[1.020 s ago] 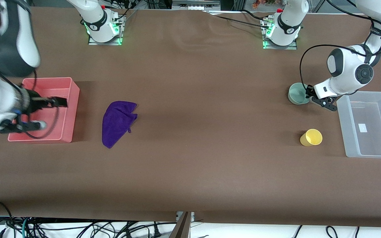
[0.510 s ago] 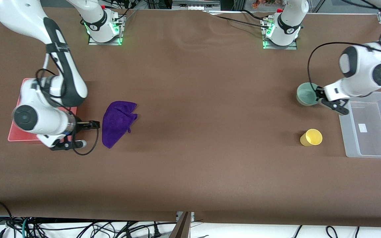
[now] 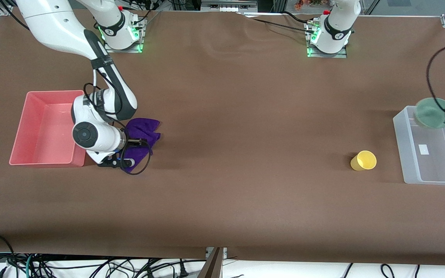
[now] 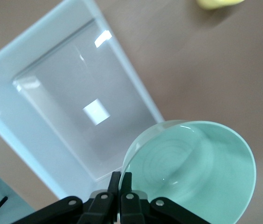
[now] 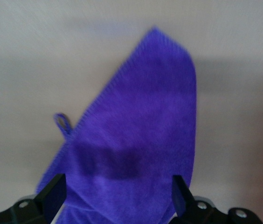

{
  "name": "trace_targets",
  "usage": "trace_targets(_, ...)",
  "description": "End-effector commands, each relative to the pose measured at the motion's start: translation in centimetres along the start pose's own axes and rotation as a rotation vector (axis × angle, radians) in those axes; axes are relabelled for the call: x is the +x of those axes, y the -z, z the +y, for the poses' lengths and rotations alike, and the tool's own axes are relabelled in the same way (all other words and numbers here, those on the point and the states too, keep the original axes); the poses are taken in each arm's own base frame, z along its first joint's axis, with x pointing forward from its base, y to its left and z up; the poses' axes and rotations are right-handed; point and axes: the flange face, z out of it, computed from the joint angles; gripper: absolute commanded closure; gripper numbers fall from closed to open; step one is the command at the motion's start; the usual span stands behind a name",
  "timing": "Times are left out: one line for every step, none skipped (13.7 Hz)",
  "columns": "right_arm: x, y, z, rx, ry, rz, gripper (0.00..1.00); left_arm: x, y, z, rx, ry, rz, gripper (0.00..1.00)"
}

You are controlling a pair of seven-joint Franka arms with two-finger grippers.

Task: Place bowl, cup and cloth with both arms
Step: 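Carry the bowl into the clear bin while the right gripper grasps the cloth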

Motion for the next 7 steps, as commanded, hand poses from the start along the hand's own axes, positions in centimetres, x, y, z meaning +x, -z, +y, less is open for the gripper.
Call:
trace_targets(-1.9,-2.9,0.7,0.004,0.022,-0.010,0.00,-0.9,-7.2,-8.1,-0.009,-0.054,0.031,1.00)
trace_targets(-2.3,-3.9,0.8,0.005,0.034,-0.005,0.00,-1.0,-9.2,-9.2,0.006,-0.075,0.076,1.00)
trace_targets(-2.6,-4.6,0.9,0.006,0.046,0.002,0.00,-0.6,-11.0,-9.6,0.013,-0.076,0.120,1.00)
trace_targets(-2.6,-4.8,1.1,0.006,0.064,0.004,0.30,-0.2,-13.1,-9.9,0.007,-0.070,0.146,1.00)
trace_targets(-2.6,-4.9,1.1,0.006,0.109,0.001,0.81,-0.2,-14.5,-10.3,0.004,-0.056,0.169,1.00)
trace_targets(-2.5,-4.7,1.1,0.006,0.115,0.002,1.00,0.1,-15.0,-10.2,0.001,-0.048,0.182,0.99)
trace_targets(-2.3,-4.6,1.5,0.009,0.119,0.004,1.00,0.4,-15.0,-10.0,-0.005,-0.044,0.187,0.52)
